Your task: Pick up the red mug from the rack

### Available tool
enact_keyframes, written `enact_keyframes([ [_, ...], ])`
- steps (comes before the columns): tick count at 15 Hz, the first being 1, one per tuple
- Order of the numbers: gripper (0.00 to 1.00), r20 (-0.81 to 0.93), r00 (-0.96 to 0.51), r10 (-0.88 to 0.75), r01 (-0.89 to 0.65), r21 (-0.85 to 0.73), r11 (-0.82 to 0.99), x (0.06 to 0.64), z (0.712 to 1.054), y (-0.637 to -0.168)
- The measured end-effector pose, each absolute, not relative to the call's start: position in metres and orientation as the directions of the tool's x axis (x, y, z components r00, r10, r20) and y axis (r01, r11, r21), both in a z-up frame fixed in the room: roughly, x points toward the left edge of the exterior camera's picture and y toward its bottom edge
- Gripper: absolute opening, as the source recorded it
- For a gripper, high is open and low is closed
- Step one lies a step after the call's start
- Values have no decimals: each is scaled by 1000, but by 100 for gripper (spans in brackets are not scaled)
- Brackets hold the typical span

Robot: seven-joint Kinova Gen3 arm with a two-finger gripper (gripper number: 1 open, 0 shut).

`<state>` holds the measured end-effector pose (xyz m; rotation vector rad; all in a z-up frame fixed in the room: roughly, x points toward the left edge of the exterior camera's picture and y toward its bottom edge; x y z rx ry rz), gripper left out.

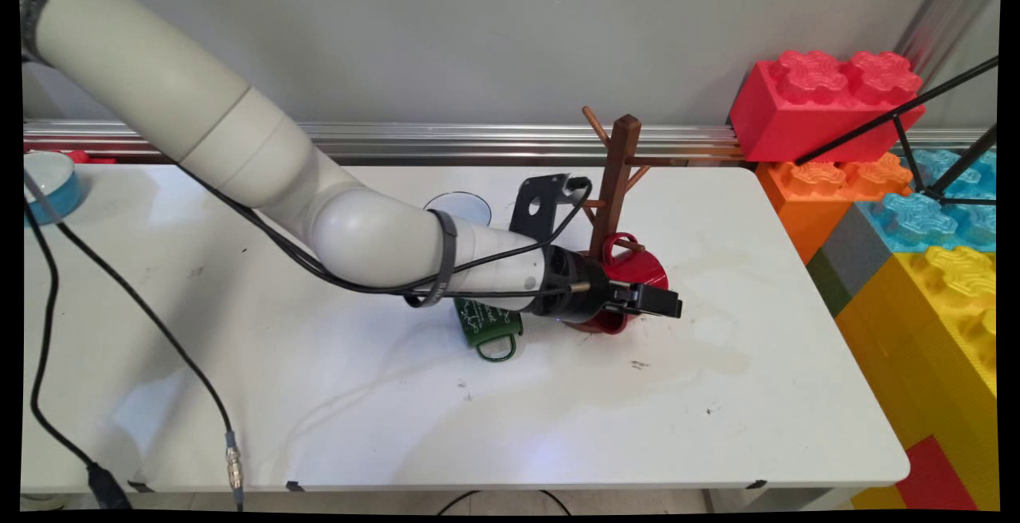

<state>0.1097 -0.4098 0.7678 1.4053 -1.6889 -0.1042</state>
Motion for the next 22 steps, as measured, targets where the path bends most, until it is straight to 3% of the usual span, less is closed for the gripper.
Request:
enact_keyframes([
  [22, 100, 485, 192, -854, -709, 670, 221, 92, 754, -417],
])
